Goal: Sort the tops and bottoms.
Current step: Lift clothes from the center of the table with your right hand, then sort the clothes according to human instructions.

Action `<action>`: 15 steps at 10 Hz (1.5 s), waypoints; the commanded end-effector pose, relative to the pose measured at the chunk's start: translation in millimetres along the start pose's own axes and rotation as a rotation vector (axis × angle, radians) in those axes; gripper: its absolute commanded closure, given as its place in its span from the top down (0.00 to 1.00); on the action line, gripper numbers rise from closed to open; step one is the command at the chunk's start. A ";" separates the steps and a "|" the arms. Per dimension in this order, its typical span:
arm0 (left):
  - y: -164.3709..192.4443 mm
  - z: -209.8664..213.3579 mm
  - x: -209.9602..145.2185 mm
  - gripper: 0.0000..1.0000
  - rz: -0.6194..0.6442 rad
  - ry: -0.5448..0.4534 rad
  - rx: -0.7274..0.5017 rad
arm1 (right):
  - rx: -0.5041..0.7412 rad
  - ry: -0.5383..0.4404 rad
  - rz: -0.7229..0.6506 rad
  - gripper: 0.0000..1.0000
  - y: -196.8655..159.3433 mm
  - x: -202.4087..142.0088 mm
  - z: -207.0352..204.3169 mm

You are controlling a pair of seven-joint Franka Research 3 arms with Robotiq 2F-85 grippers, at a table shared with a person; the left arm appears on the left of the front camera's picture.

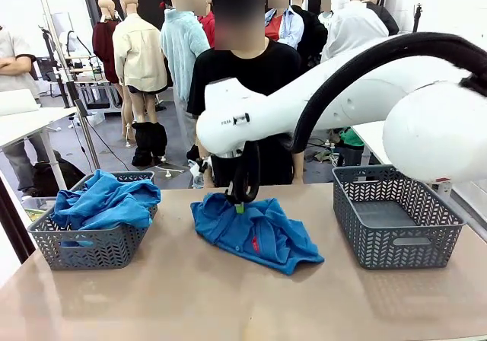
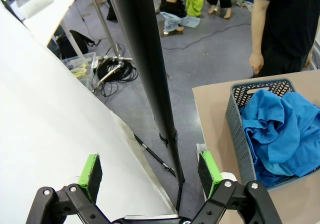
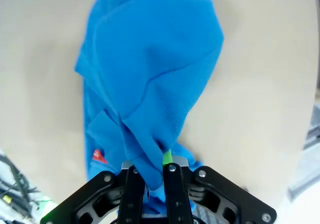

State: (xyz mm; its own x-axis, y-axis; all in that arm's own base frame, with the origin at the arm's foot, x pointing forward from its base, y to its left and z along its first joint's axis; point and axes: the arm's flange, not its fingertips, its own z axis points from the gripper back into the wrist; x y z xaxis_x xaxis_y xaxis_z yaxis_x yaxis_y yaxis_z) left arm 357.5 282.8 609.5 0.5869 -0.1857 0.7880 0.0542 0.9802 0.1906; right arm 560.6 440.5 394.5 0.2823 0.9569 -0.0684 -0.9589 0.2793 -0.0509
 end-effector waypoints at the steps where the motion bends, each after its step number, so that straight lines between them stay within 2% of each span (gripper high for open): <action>1: 1.7 -0.2 2.6 1.00 0.007 0.002 0.010 | -0.103 0.024 -0.082 0.00 7.3 -14.2 55.3; 5: 1.7 -0.2 2.6 1.00 0.007 0.002 0.010 | -0.248 -0.077 -0.253 0.00 35.8 -31.1 223.2; 6: 1.7 -0.2 2.6 1.00 0.007 0.002 0.010 | -0.299 -0.126 -0.316 0.00 50.6 -35.2 271.0; 8: 1.7 -0.2 2.6 1.00 0.007 0.002 0.010 | -0.380 -0.255 -0.344 0.00 90.4 -47.4 331.3; 10: 1.7 -0.2 2.6 1.00 0.007 0.002 0.010 | -0.373 -0.329 -0.423 0.00 103.4 -53.4 362.5; 11: 1.7 -0.2 2.6 1.00 0.007 0.002 0.010 | -0.304 -0.297 -0.379 0.00 103.9 -53.4 358.1; 12: 1.7 -0.2 2.6 1.00 0.007 0.002 0.010 | -0.354 -0.318 -0.378 0.00 110.1 -64.2 361.4; 15: 1.7 -0.2 2.6 1.00 0.007 0.002 0.010 | -0.354 -0.318 -0.378 0.00 110.1 -64.2 361.4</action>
State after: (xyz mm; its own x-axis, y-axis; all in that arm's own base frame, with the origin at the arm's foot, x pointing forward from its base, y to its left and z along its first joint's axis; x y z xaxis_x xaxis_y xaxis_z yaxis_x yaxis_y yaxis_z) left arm 357.2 282.8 610.2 0.5858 -0.1862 0.7888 0.0541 0.9801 0.1911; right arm 426.4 440.0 751.5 0.5318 0.7865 0.3139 -0.7113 0.6161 -0.3383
